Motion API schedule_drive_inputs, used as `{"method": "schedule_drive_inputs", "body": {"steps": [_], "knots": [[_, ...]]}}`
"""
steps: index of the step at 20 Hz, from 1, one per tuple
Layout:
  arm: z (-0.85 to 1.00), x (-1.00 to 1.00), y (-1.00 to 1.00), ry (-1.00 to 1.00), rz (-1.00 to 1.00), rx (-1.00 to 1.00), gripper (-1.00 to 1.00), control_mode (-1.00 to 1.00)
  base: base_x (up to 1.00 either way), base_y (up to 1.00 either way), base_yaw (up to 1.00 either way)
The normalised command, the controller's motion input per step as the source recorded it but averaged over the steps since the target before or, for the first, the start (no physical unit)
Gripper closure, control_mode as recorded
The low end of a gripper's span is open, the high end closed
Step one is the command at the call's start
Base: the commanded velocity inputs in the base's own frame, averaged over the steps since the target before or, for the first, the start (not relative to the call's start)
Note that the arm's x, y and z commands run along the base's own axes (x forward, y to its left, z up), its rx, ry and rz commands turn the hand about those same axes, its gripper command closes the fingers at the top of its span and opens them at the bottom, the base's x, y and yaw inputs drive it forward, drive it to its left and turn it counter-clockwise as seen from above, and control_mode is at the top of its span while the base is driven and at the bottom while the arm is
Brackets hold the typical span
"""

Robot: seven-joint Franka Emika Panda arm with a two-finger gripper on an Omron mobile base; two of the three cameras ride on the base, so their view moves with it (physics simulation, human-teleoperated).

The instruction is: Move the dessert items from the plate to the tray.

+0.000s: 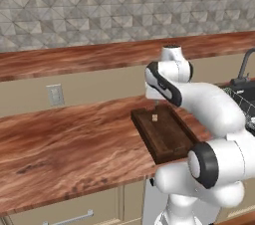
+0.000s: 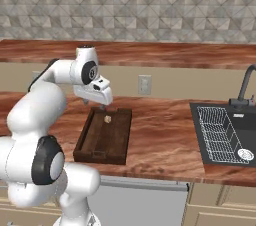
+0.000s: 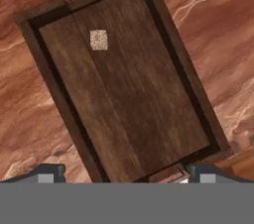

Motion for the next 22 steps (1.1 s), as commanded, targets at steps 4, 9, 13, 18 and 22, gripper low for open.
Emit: {"method": "schedule_drive_inputs", "body": {"steps": [4,9,13,18,22], "knots": [[0.81,-1.00,0.00,-0.11,0.00,0.00,-1.00,-1.00,0.00,0.00,0.00],[0.76,-1.00,0.00,-0.21,-0.01,0.01,-1.00,-1.00,0.00,0.00,0.00],[0.52,-1.00,0.01,-0.06,0.00,0.00,-1.00,-1.00,0.00,0.00,0.00],[0.23,-0.98,0.12,-0.05,0.00,-0.01,-1.00,-1.00,0.00,0.00,0.00],[0.10,-0.73,0.07,0.00,0.00,-0.01,-1.00,-1.00,0.00,0.00,0.00]]}}
